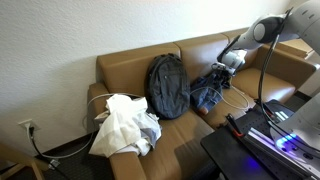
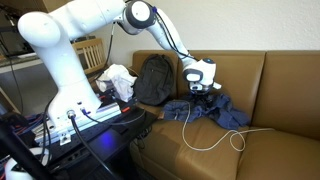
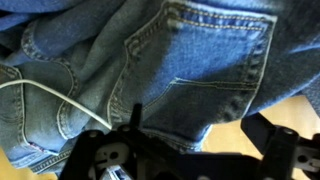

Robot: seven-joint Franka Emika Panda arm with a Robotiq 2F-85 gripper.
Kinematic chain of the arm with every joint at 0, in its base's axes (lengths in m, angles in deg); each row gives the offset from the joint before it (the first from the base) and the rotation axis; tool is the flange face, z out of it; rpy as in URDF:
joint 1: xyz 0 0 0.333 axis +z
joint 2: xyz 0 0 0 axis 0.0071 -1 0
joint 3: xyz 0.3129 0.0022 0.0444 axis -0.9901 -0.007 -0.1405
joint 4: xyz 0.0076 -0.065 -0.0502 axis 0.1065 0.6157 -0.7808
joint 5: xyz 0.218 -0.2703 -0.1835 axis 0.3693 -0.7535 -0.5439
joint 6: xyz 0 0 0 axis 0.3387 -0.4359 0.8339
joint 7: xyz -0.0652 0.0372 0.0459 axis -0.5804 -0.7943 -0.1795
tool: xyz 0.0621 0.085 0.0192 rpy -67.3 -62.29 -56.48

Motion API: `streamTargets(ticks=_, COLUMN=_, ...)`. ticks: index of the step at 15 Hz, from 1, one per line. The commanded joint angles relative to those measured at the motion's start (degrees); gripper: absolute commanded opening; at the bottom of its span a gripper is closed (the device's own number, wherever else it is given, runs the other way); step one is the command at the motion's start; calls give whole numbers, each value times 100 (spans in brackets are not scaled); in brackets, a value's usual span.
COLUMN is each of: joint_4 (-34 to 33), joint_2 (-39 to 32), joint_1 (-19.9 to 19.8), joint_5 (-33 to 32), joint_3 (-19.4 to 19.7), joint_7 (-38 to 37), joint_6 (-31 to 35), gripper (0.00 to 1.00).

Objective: Put the blue jeans on the left armrest

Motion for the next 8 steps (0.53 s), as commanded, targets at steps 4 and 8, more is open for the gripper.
streamTargets(ticks=4, joint_4=-514, joint_2=-506, joint_1=105, joint_5=-148, joint_3=-39, joint_7=-1063, joint_6=-136, gripper=66)
streamTargets(ticks=8, joint_4=-673, joint_2=-642, joint_1=100, joint_5=-153, joint_3=-84, joint_7=-1476, joint_6=-79, gripper=38)
